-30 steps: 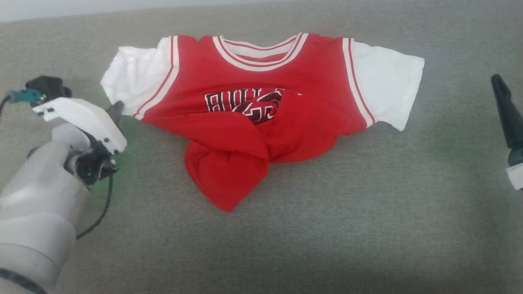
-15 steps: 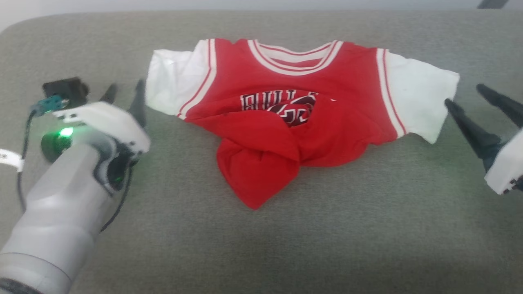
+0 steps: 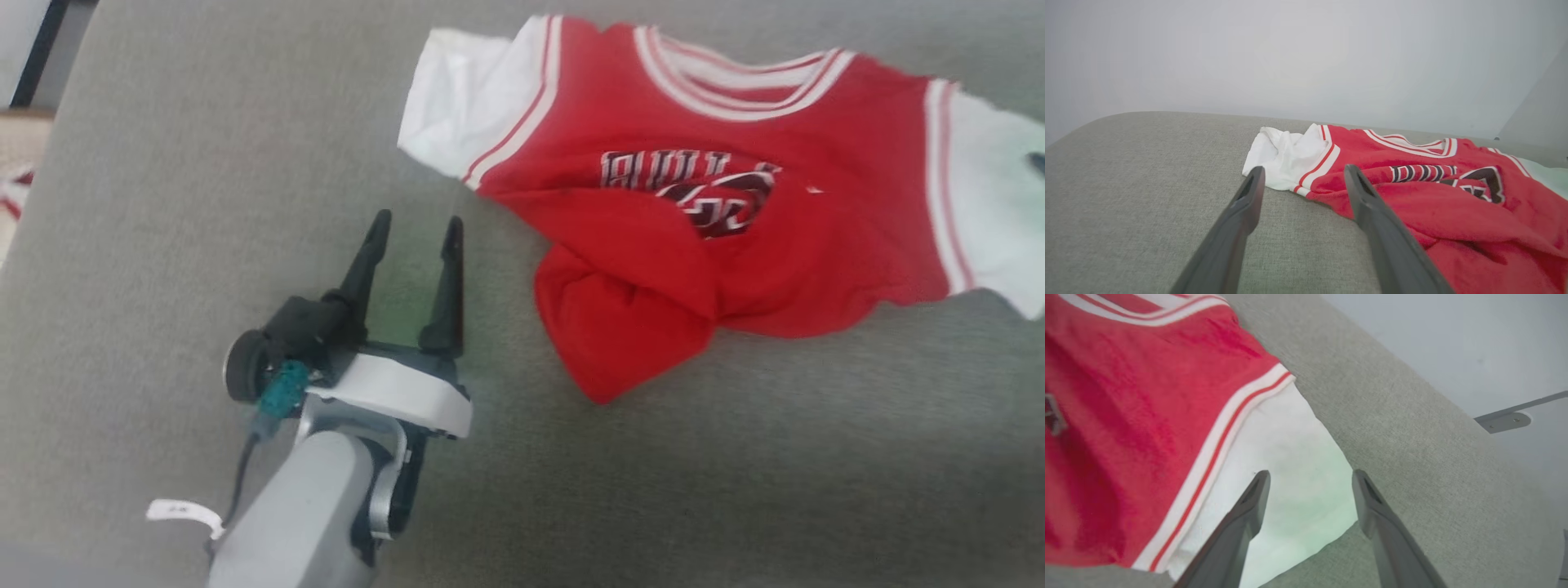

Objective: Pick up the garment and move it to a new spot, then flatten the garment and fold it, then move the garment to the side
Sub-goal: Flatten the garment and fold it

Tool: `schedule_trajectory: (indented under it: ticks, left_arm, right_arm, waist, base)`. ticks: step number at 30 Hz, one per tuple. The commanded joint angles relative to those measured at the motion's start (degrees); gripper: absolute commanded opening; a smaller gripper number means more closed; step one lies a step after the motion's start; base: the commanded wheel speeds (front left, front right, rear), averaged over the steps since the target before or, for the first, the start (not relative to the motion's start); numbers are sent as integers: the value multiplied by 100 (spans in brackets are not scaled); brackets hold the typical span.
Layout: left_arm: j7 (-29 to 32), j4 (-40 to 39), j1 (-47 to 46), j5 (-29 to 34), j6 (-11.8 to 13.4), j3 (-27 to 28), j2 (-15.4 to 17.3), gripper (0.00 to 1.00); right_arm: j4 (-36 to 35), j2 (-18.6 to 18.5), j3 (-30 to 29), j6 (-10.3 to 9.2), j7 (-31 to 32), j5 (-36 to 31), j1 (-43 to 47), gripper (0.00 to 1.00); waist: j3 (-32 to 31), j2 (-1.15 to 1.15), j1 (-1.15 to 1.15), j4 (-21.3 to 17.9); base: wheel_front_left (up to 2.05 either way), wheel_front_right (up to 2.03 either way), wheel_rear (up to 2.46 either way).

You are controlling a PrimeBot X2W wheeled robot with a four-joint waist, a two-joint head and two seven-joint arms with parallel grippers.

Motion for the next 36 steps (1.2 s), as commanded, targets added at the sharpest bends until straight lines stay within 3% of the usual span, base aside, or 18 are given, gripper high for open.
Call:
schedule_trajectory:
  ticks: [1, 6, 12, 13, 15, 21, 26, 29, 36]
  left_arm:
    - [-25, -135, 83, 212, -71, 84, -113, 100]
    - [-26, -349, 217, 576, -305, 354, -410, 100]
    - [-26, -429, 258, 849, -536, 604, -578, 100]
    - [-26, -454, 236, 885, -578, 627, -594, 100]
    - [-26, -435, 153, 967, -690, 650, -561, 100]
    - [112, -368, -546, 1207, -1084, 581, -203, 100]
    - [1182, 52, -1978, 1391, -1799, 322, 392, 100]
    - [2160, 642, -2921, 1011, -2057, 27, 634, 100]
    - [4286, 1539, -4841, -1063, -2101, -1397, 1041, 100]
  right_arm:
    - [156, -88, 217, -10, 214, -10, -258, 100]
    - [553, -239, 750, -10, 654, 119, -984, 100]
    - [772, -245, 1560, -5, 1045, 297, -1303, 100]
    - [783, -254, 1658, -5, 1047, 365, -1339, 51]
    - [764, -287, 1832, -4, 1028, 470, -1407, 0]
    - [721, -349, 2118, -11, 812, 619, -1741, 0]
    - [679, -249, 2368, -12, 663, 769, -2108, 0]
    - [706, -153, 2521, -13, 626, 811, -2354, 0]
    - [764, 63, 2962, -18, 564, 904, -2843, 0]
  waist:
    - [402, 0, 0, 366]
    - [723, 0, 0, 595]
    - [820, 0, 0, 591]
    - [819, 0, 0, 576]
    - [811, 0, 0, 521]
    - [851, 0, 0, 333]
    - [1004, 0, 0, 124]
    - [1151, 0, 0, 9]
    - [1459, 0, 0, -165]
  base:
    - [0, 0, 0]
    - [0, 0, 0]
    - [0, 0, 0]
    - [0, 0, 0]
    - [0, 0, 0]
    - [0, 0, 0]
    - [0, 0, 0]
    - [0, 0, 0]
    - [0, 0, 0]
